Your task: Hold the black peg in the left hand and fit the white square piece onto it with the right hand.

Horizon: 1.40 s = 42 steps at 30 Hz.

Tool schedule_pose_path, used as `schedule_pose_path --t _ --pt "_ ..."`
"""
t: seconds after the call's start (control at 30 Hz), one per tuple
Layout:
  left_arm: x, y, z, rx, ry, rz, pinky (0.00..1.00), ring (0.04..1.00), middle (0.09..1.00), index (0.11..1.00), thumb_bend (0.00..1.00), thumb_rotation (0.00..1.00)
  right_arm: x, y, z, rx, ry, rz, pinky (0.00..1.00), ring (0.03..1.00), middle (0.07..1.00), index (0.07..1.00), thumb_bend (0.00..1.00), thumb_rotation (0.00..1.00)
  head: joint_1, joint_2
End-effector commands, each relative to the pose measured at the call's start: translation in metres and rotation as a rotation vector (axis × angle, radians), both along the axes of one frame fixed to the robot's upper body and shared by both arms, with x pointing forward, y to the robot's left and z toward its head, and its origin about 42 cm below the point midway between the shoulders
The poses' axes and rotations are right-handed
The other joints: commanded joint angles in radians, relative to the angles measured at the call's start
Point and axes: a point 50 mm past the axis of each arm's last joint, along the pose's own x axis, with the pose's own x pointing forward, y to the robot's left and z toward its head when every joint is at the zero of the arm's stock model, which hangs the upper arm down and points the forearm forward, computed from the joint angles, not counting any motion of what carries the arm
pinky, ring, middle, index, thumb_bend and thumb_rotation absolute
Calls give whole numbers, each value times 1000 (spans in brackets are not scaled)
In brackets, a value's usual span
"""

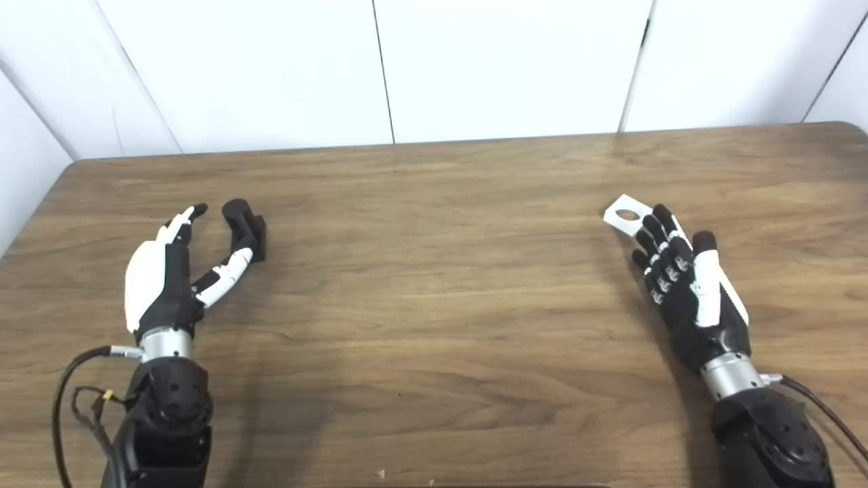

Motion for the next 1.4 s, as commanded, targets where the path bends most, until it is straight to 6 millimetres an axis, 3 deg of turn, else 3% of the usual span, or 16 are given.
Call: schedule_pose_path --t 0.0,0.23,0.67,1.37 --pt "12 1 18 78 -29 5 898 1000 970 885 628 478 4 1 11 5 -58 9 1000 1000 1000 1000 652 1000 1 0" --pt "22 0 23 135 29 30 933 1000 984 880 695 424 4 3 9 3 -59 10 1000 1000 1000 1000 643 1000 -2 -3" --pt "43 -6 21 183 113 57 951 1000 983 877 745 467 4 4 8 6 -49 16 1000 1000 1000 1000 646 1000 5 -5" --pt "65 -9 12 217 144 72 993 1000 989 889 736 501 3 -3 6 -4 -47 27 1000 1000 1000 1000 646 1000 20 -7"
